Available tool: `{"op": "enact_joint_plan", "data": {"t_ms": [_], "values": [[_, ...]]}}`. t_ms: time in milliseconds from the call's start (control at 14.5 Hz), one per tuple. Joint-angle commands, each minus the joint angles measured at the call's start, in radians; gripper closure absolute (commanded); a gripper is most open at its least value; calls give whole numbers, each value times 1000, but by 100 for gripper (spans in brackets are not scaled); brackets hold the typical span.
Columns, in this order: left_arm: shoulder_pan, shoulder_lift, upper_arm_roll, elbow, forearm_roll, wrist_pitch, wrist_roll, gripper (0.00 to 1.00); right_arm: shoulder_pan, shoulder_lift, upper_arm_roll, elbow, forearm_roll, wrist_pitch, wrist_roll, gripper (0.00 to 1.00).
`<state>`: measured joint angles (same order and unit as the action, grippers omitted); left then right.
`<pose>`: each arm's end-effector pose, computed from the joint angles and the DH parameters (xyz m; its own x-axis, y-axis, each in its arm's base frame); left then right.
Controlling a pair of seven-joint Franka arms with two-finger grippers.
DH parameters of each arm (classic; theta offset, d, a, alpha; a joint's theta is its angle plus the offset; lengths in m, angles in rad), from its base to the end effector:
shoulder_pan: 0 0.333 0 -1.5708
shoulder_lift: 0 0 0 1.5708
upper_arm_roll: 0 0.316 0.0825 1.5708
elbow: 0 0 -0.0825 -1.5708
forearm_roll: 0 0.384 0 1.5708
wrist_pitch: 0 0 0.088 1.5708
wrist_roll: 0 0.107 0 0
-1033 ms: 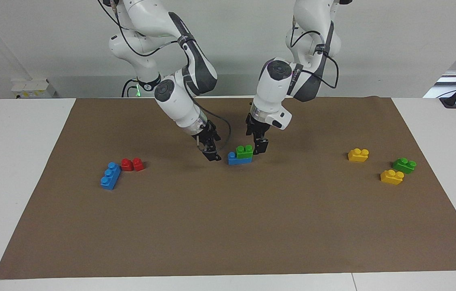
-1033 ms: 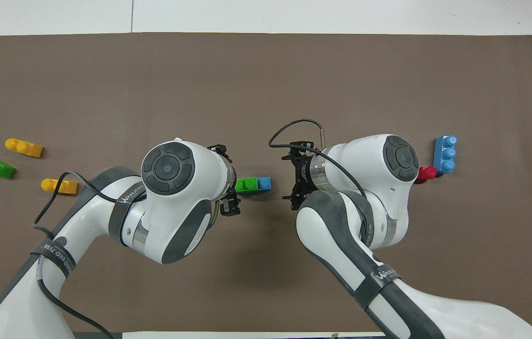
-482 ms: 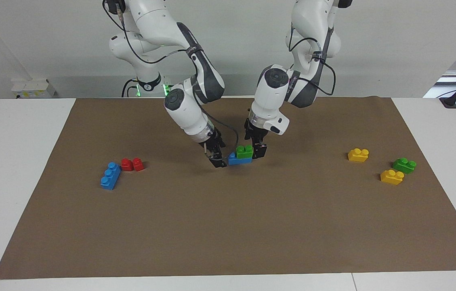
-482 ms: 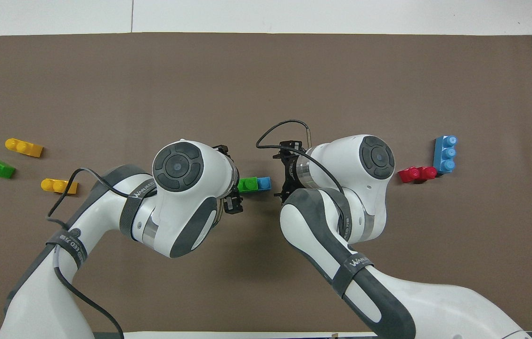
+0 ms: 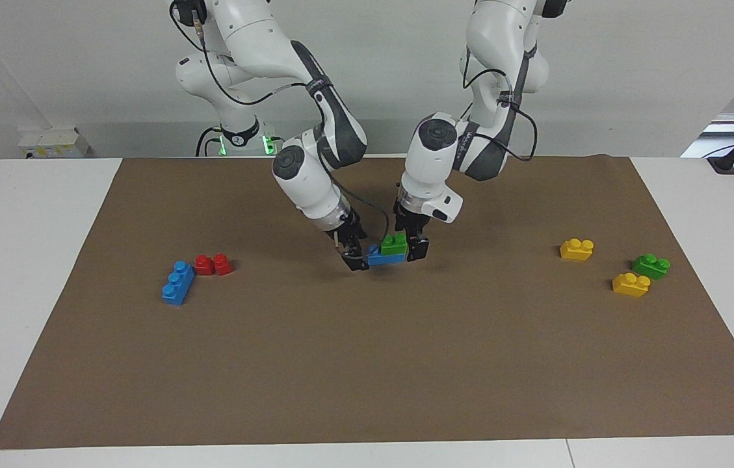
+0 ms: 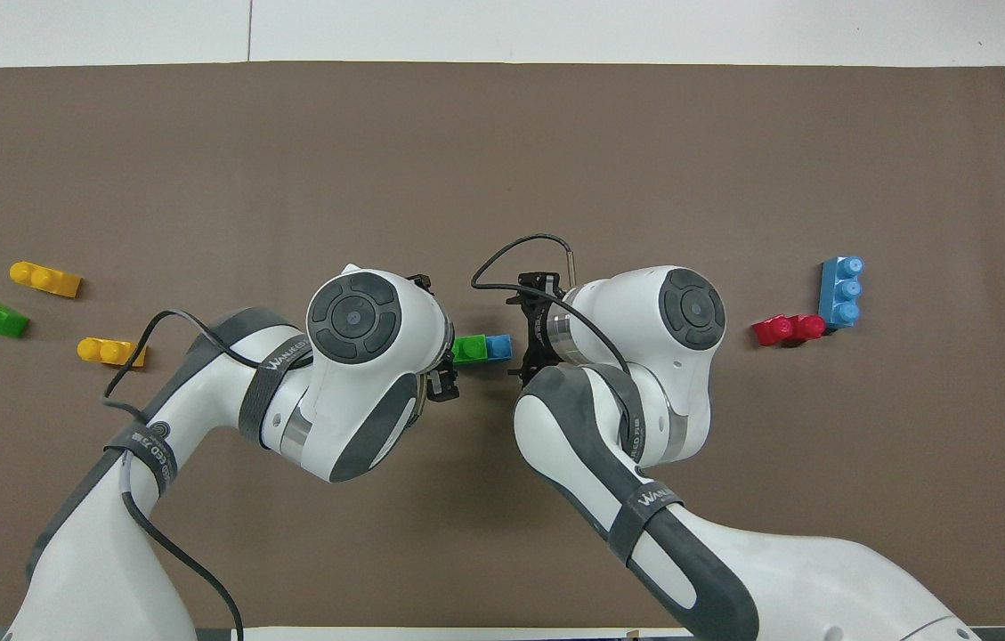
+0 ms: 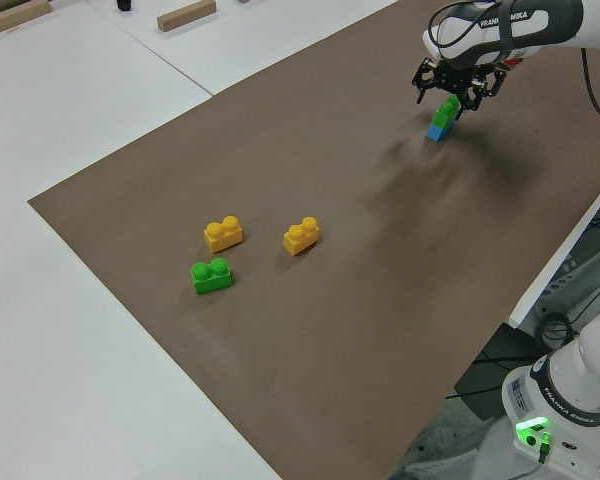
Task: Remove green block with left arm and hold with right
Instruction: 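Grasp the green block with the left gripper while the right gripper grasps the blue block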
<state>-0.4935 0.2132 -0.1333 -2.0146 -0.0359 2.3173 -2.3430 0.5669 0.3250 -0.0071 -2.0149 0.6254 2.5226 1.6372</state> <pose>0.4863 -0.3500 0.3576 -0.1698 0.9800 -0.1034 0.9846 0.1732 0.0251 0.5258 0.3231 0.3078 0.0201 -0.9061 -0.4227 -0.9990 -0.0016 -0.0441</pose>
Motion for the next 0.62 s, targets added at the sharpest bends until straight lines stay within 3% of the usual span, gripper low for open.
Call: {"op": "enact_joint_plan", "data": {"t_ms": [0,413,551], "values": [[-17,-1,11,-10,22,19,-32,0,24,28,-1,-4,39,50,-27,0],[-20,-1,11,-10,22,19,-39,0,48,68,1,-4,48,108,-28,0],[-20,-1,11,-10,22,19,-39,0,48,69,-1,-4,66,114,-27,10]]}}
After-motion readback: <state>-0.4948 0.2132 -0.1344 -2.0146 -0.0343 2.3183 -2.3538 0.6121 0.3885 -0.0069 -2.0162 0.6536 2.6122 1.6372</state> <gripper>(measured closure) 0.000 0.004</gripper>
